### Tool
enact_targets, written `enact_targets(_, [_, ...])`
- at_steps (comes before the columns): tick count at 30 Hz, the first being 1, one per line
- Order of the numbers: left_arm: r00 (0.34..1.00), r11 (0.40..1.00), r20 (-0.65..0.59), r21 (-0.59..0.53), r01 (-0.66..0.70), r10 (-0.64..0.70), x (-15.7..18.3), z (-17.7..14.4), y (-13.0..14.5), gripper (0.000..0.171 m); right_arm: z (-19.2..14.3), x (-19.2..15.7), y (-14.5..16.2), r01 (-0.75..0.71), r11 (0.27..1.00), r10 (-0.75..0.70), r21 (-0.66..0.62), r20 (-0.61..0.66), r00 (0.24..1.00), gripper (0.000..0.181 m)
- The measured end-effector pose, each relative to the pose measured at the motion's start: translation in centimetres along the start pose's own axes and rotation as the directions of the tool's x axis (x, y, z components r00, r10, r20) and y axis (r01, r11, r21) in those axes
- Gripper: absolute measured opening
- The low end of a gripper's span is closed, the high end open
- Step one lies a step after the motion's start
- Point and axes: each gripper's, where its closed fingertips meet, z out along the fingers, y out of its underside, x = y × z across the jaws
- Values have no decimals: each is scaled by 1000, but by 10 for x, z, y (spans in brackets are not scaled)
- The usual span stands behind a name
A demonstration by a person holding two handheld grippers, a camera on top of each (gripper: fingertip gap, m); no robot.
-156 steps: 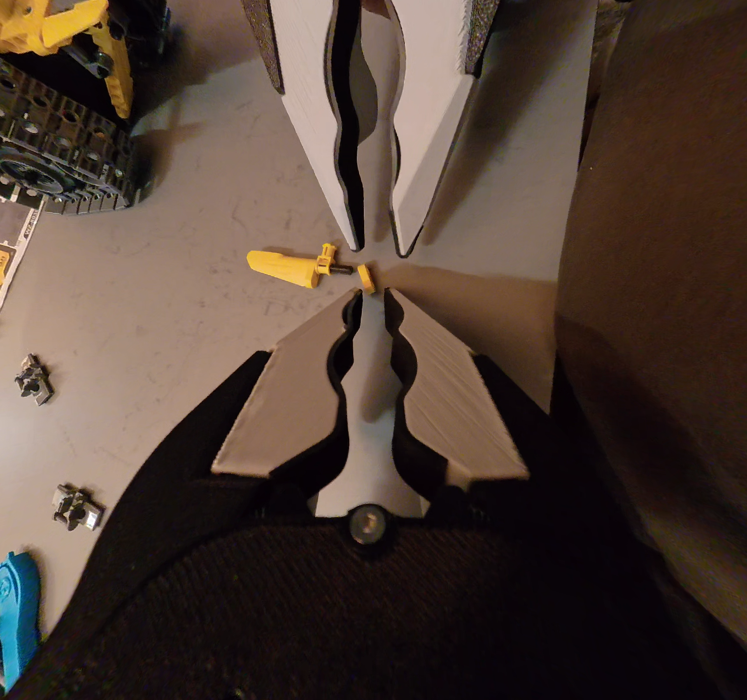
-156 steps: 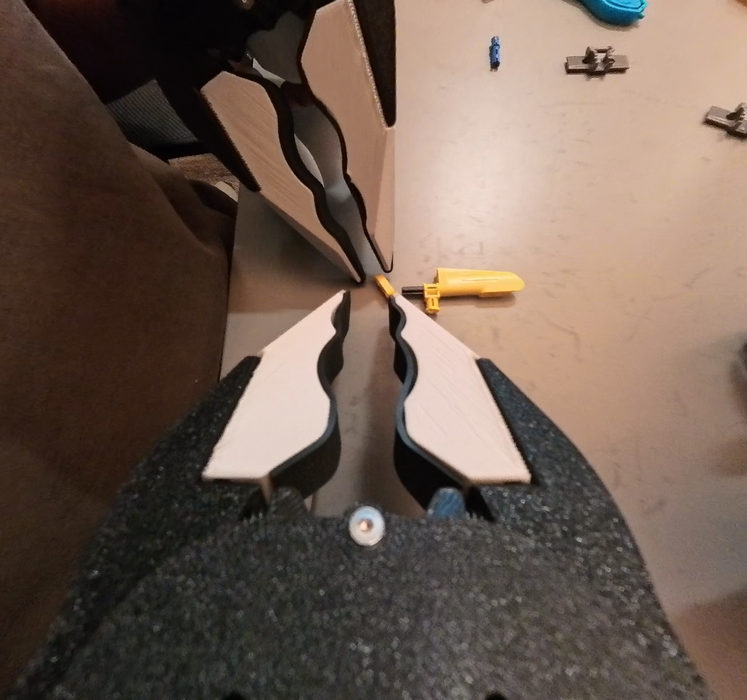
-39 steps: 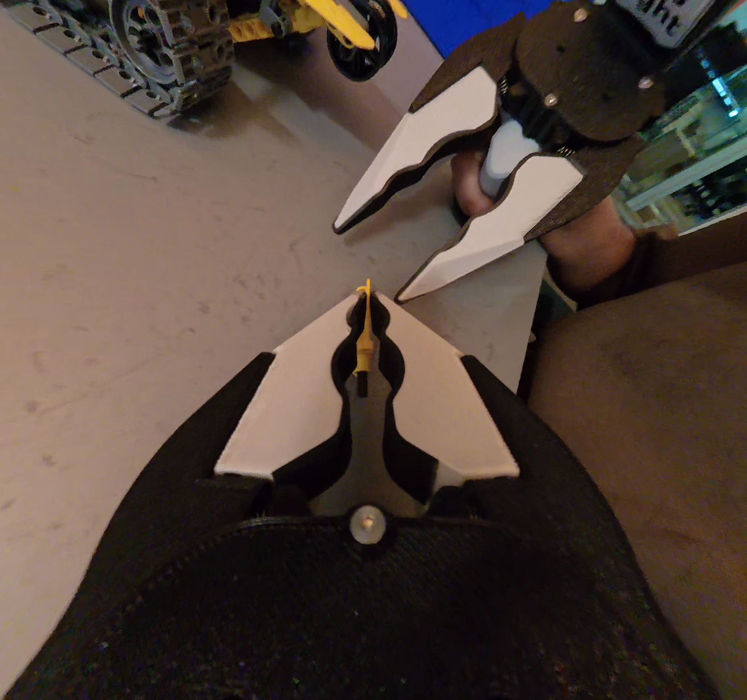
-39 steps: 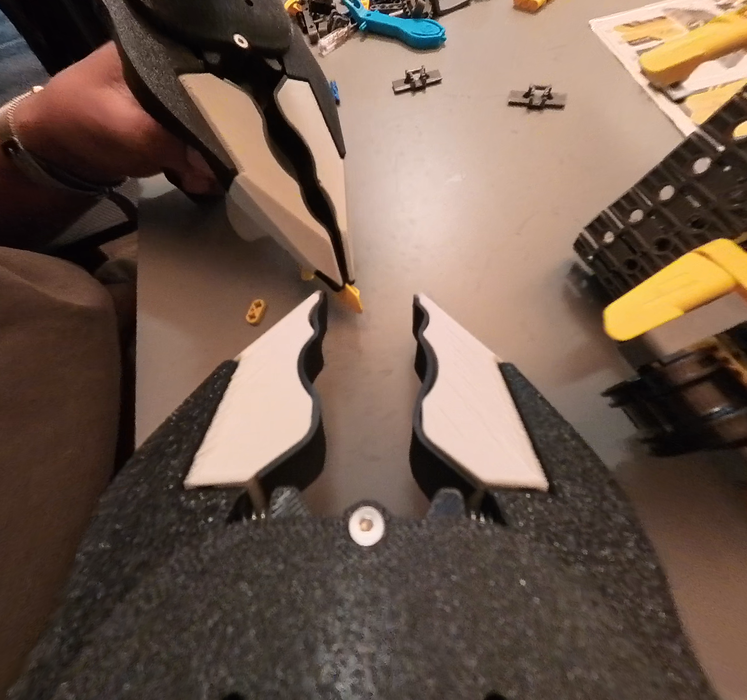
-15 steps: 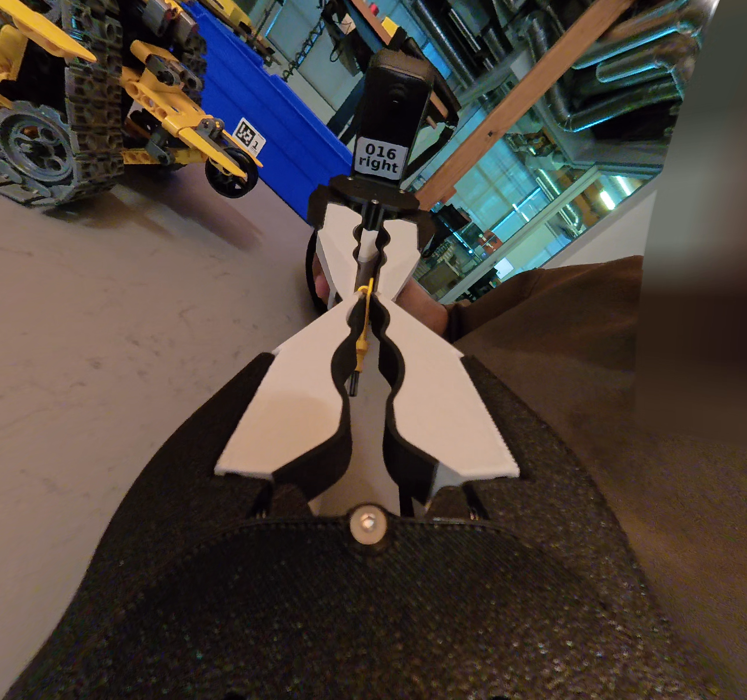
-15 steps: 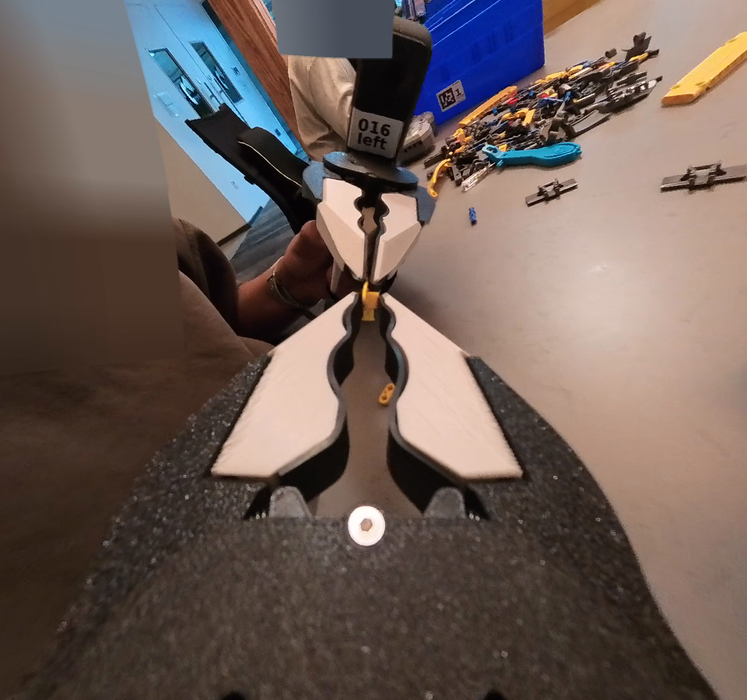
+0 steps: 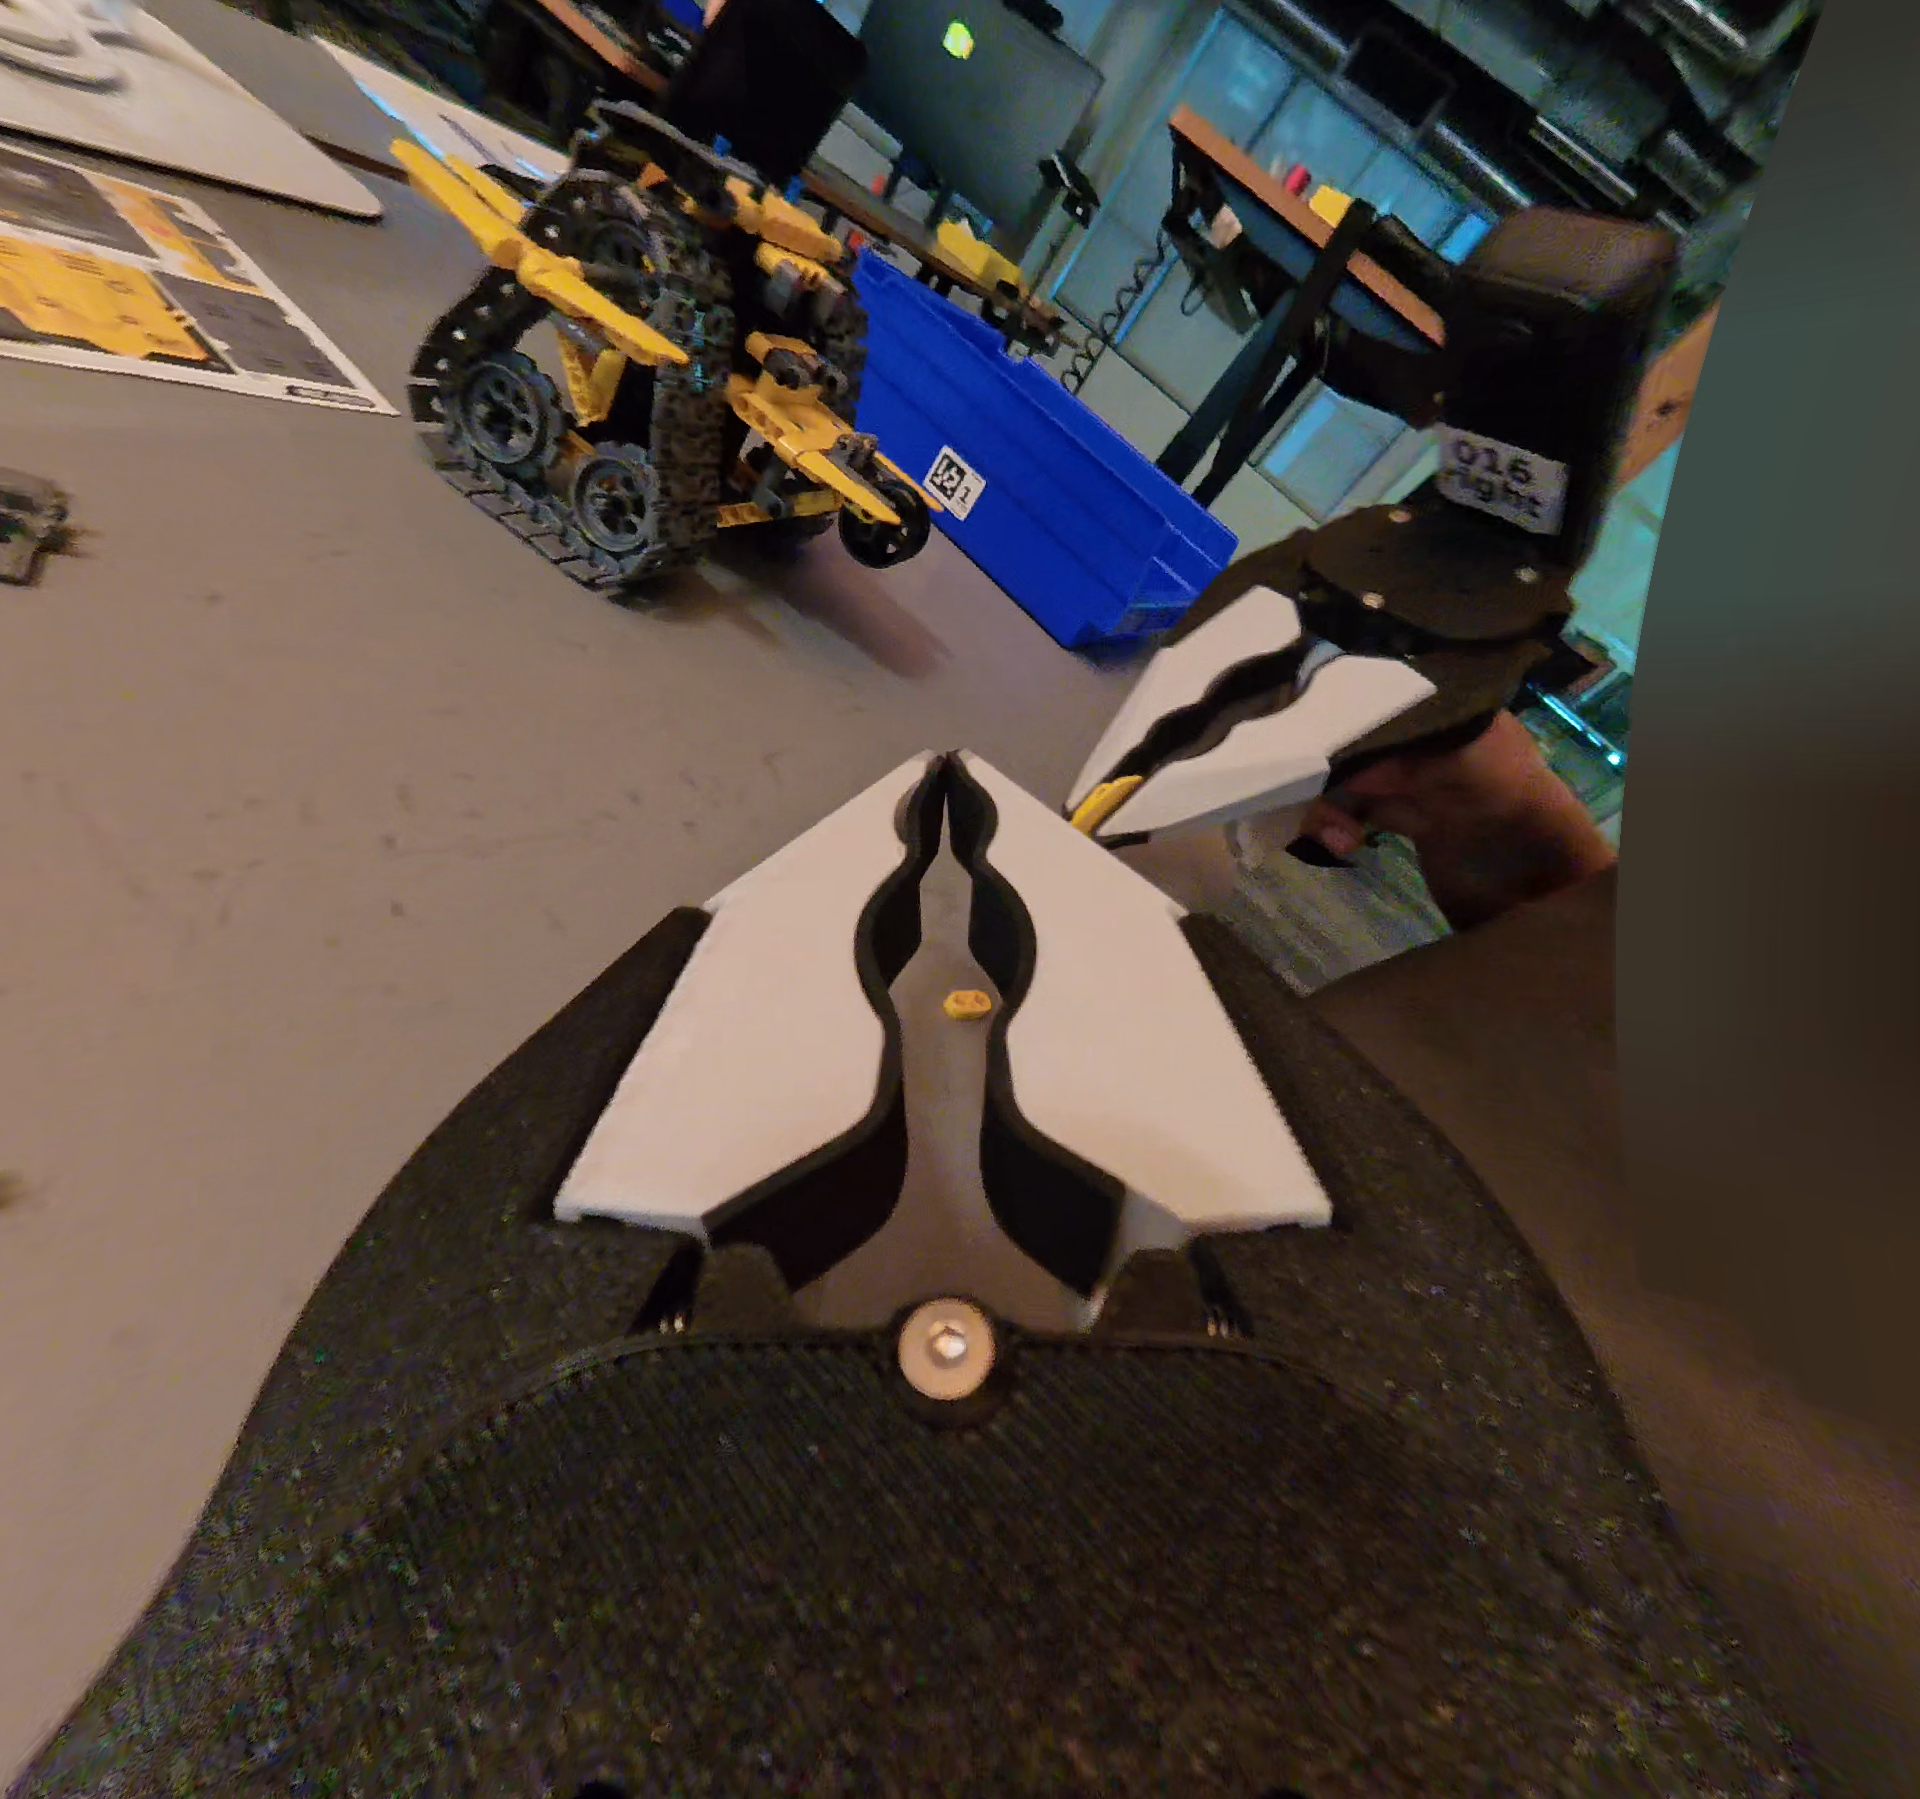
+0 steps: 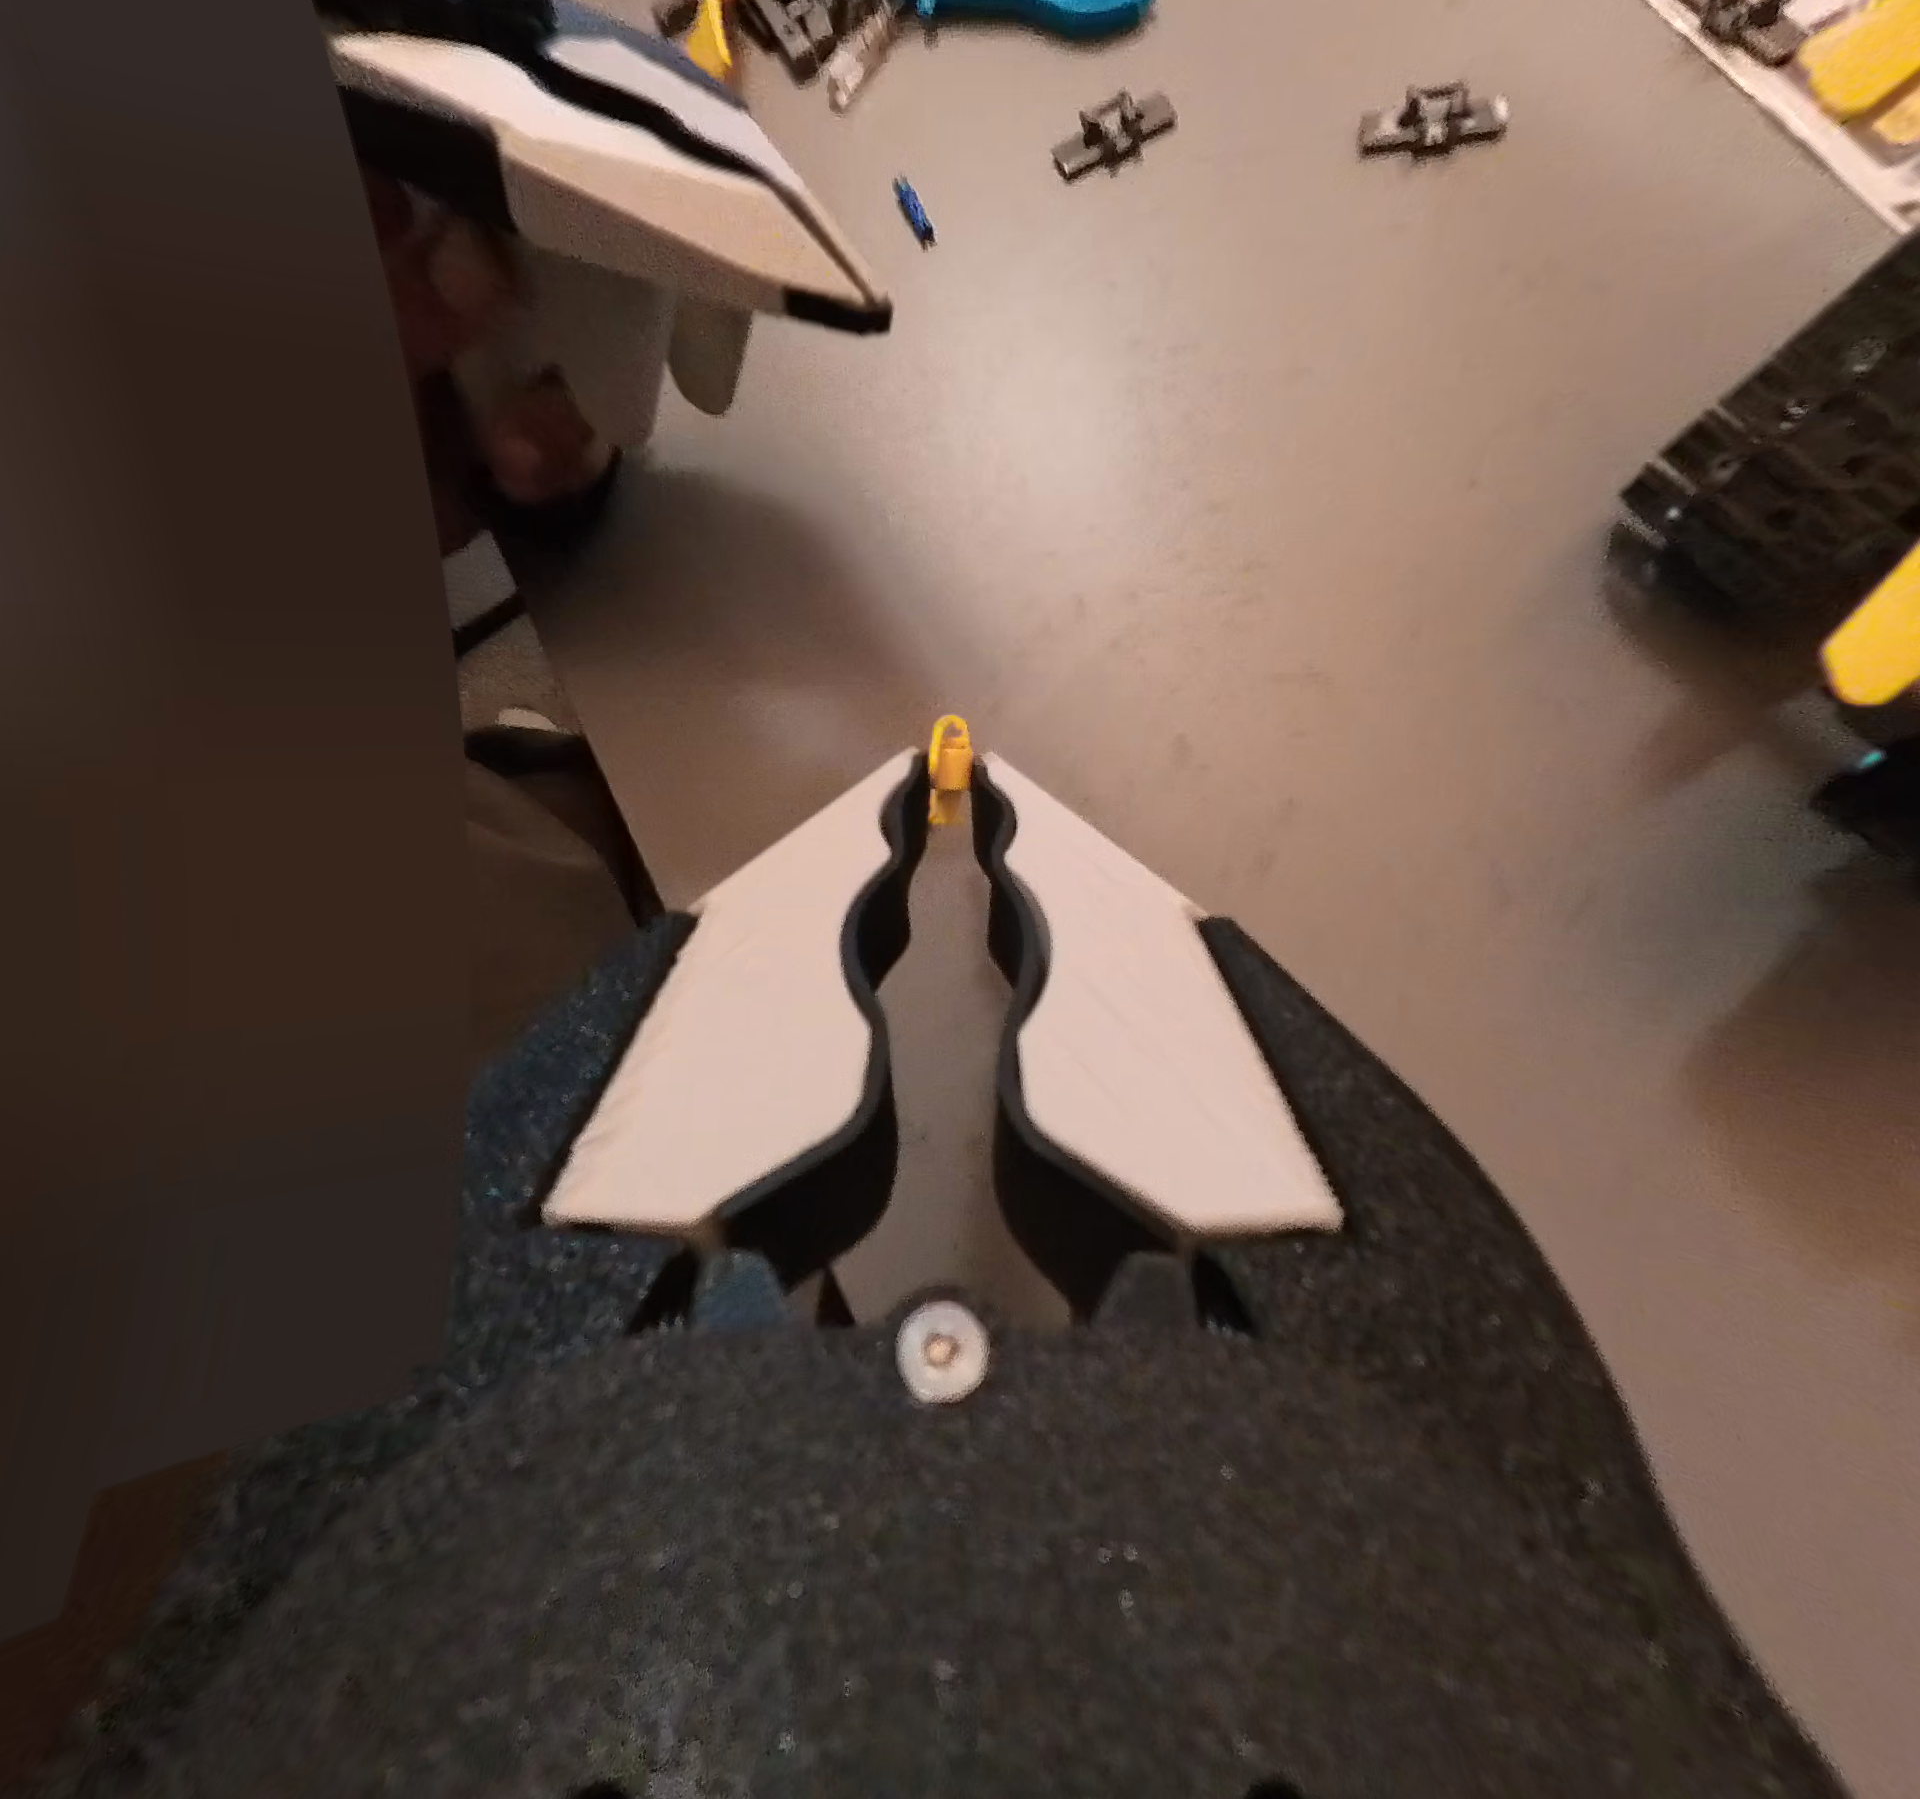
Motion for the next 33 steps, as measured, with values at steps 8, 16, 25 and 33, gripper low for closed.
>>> enact_targets(8, [1000,1000,8,19,5,-5,3,-7,2,0,9,-10,10,-5,985,-19,-173,-138,990,7])
enact_targets(16, [999,998,-10,39,48,-48,0,-9,-1,0,16,-14,7,-33,962,-10,-269,-158,987,7])
enact_targets(25, [996,994,-43,77,83,-80,-1,-14,-6,0,20,-11,10,-79,942,12,-326,-201,980,7])
enact_targets(33, [993,989,-65,99,107,-101,-2,-17,-8,0,20,-8,11,-87,936,5,-341,-234,972,7])
